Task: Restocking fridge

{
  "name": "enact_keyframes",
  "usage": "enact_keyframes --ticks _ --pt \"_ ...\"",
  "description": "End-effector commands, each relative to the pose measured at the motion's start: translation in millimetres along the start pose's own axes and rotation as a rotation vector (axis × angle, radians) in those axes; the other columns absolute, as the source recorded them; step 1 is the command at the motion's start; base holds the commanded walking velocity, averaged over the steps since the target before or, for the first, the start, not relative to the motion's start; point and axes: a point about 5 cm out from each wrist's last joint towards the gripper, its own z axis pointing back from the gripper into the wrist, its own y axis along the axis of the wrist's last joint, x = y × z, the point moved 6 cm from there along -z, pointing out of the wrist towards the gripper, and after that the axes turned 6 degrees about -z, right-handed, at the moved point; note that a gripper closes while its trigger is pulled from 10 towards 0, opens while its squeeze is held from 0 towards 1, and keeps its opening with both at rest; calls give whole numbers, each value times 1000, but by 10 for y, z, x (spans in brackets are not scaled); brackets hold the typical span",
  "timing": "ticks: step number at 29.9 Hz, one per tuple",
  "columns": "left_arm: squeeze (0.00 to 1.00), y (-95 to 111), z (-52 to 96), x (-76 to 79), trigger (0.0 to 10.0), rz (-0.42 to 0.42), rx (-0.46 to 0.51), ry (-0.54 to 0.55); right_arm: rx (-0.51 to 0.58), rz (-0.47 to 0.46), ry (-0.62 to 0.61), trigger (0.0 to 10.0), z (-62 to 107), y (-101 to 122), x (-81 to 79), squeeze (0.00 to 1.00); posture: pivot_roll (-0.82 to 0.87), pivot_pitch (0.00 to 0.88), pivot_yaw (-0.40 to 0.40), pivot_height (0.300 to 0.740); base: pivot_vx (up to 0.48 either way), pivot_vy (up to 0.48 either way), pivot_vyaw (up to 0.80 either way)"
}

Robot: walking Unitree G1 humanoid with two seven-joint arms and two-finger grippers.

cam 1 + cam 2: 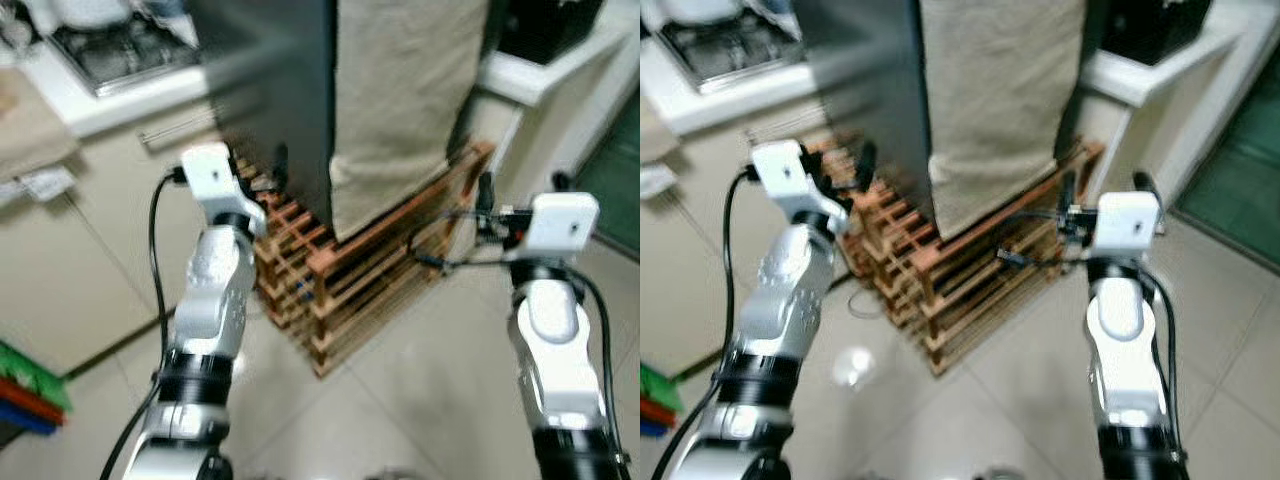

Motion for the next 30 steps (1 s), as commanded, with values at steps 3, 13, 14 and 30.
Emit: enact_keyframes --ticks 3,13,14,30 --pt "0 -27 -62 162 10000 7 -21 -50 8 14 -17 10000 -23 27 43 0 -180 56 44 740 300 -371 596" --pt "0 -45 -37 401 10000 6 -22 -166 -12 1 -26 10000 13 -14 56 0 -188 68 53 740 237 -180 253" --pt "0 -31 -21 435 10000 38 -18 -197 -9 3 -27 10000 18 -8 58 0 -188 70 53 740 0 0 0" --pt "0 226 538 1153 10000 138 -48 -786 -33 4 -47 10000 115 -27 188 0 -196 97 58 740 0 0 0"
